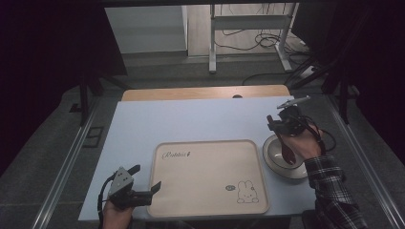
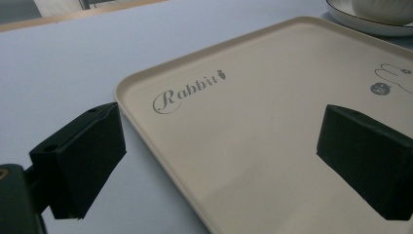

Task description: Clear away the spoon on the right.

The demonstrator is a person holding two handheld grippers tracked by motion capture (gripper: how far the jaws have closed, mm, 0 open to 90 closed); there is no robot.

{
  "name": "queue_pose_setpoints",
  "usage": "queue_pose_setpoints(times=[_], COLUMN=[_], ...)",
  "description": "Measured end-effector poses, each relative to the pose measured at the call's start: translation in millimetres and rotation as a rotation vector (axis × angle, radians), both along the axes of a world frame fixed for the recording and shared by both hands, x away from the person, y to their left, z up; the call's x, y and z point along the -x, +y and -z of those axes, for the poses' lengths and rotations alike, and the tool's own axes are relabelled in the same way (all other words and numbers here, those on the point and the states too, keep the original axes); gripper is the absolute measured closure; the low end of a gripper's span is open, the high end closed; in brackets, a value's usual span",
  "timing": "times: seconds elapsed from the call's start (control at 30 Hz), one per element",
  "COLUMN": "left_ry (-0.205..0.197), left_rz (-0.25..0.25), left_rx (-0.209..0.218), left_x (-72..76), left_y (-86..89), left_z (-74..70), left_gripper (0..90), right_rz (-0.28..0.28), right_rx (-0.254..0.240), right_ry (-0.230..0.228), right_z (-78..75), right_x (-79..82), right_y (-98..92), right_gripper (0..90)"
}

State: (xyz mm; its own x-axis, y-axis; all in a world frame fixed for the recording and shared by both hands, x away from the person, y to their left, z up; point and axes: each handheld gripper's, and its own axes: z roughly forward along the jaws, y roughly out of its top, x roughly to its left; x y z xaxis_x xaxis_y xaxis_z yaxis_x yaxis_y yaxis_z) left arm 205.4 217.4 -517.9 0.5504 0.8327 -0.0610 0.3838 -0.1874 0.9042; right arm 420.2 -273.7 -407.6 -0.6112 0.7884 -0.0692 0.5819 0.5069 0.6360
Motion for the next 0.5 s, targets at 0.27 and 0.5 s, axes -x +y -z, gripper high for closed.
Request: queue_pose_setpoints(times=[0.27, 0.5], left_ry=[-0.002, -0.002], left_rz=[-0.002, -0.003], left_rx=[0.002, 0.002], left_x=[0.2, 0.2], left_y=[0.3, 0.4], left_z=[-0.2, -0.2], left_gripper=[3.3, 3.3], right_rz=[-0.029, -0.045], right_rx=[0.003, 0.011], right_ry=[0.002, 0.01], right_z=[-14.7, -22.4], right_x=[2.6, 4.7], right_y=[1.3, 3.4], right_gripper=[76.5, 76.6])
